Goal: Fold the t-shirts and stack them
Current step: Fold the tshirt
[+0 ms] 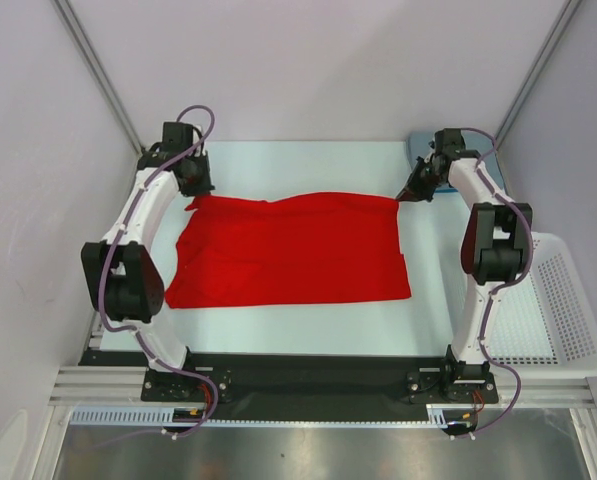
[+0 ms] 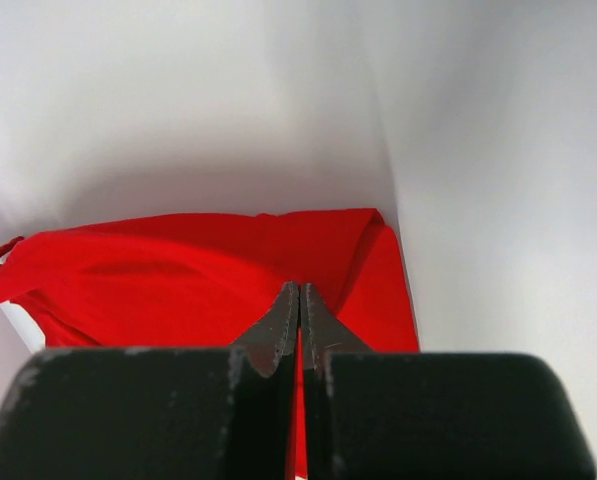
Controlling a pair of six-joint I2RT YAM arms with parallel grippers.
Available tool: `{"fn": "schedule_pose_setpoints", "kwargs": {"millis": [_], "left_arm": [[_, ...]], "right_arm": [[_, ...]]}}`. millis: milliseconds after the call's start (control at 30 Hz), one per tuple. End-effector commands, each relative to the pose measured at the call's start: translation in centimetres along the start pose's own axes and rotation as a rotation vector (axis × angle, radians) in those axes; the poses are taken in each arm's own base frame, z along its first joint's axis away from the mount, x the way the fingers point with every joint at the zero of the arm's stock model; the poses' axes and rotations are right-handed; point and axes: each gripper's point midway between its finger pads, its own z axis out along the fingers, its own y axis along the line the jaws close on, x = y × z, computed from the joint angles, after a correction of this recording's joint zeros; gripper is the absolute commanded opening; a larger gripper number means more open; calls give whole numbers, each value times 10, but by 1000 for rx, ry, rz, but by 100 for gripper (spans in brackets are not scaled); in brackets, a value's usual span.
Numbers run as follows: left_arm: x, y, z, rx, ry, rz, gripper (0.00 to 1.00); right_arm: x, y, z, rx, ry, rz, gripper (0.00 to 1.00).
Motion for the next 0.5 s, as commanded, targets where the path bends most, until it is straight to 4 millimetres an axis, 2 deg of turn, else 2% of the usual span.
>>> {"fn": "schedule_pose_setpoints", "kwargs": {"millis": [0,33,133,467], "left_arm": [[4,-1,-22,0,-32,-43,0],[14,1,-21,-3,-16,-47,0],[26,3,-28,-9,-11,-56,0],[48,13,-44,-46,10,-61,0]], "right_arm": [[0,10,-26,-6,-30,-18,0],[3,9,-26,-5,-23,-14,0],[10,8,-29,-8,-16,-11,0],[29,-1,-36,16,17,-12,0]]}}
